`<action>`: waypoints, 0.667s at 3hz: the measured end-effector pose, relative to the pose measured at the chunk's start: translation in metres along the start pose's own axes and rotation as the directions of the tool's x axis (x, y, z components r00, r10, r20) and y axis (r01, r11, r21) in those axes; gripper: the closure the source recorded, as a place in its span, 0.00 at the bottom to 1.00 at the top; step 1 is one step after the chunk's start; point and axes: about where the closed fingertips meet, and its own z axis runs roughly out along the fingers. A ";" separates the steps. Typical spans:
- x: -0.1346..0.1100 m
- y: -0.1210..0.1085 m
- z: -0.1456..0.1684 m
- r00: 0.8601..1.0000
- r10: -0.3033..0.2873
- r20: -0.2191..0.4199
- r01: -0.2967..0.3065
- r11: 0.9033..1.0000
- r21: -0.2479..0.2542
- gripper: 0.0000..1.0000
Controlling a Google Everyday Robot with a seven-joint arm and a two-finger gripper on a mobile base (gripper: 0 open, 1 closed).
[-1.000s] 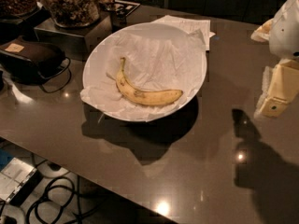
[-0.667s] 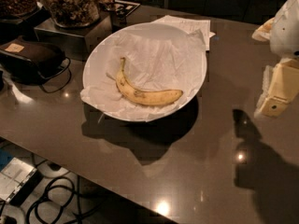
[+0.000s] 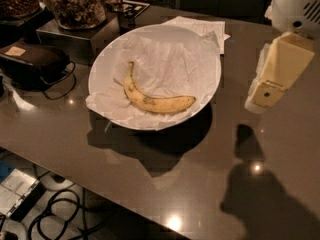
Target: Pick banana from white bowl
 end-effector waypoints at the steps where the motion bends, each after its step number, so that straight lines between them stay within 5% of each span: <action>1: -0.003 -0.001 -0.005 1.000 -0.002 0.014 0.002 1.000 0.019 0.00; 2: -0.020 0.012 -0.004 1.000 -0.013 0.019 0.014 1.000 -0.008 0.00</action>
Offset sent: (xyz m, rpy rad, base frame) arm -0.0123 0.0424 -0.0128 0.0160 0.0930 0.0355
